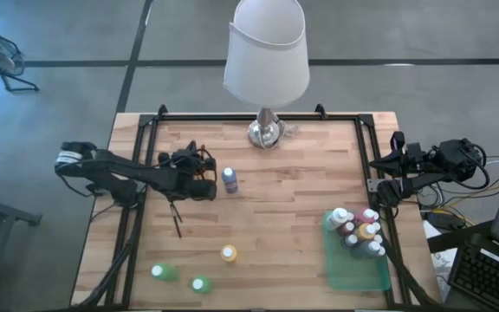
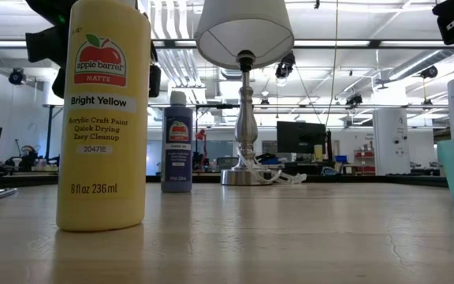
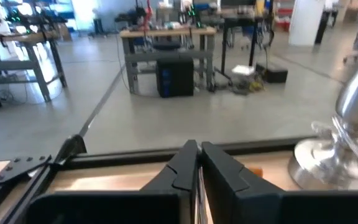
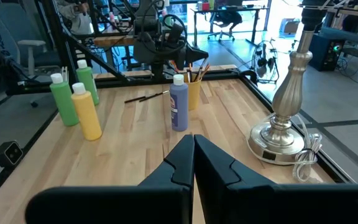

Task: Pick & Place Paint Supplies
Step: Put the silver paint brush into the yellow cup

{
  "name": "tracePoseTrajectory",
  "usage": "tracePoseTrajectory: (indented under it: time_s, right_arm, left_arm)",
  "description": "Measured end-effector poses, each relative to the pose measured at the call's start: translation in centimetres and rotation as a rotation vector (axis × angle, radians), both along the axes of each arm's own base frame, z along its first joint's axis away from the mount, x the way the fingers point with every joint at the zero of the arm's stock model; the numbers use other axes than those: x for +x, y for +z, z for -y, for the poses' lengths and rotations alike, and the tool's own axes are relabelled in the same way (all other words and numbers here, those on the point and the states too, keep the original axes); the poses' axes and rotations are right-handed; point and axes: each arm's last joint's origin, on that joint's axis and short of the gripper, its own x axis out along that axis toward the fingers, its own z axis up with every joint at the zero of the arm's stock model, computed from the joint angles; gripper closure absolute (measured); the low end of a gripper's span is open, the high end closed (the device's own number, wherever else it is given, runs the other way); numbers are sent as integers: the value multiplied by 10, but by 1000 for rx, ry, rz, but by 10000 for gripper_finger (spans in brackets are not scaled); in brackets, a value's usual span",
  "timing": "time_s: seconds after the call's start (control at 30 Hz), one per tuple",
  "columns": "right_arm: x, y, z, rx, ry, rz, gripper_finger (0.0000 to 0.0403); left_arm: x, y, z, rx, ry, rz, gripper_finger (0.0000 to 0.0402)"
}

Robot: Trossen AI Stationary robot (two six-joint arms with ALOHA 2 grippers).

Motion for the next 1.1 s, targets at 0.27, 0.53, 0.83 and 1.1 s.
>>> tracePoseTrajectory:
  time_s: [0.27, 0.53, 0.83, 1.1]
  right_arm:
    - [0, 0, 0, 0, 0, 0, 394]
    - [0, 0, 0, 0, 0, 0, 394]
    - [0, 0, 0, 0, 0, 0, 394]
    - [0, 0, 0, 0, 0, 0, 394]
  left_arm:
    - [3, 6, 0, -11, -17, -46, 331]
    - [14, 41, 1, 22, -52, -195, 303]
    - [31, 106, 5, 77, -122, -436, 305]
    - [37, 151, 6, 94, -145, -432, 308]
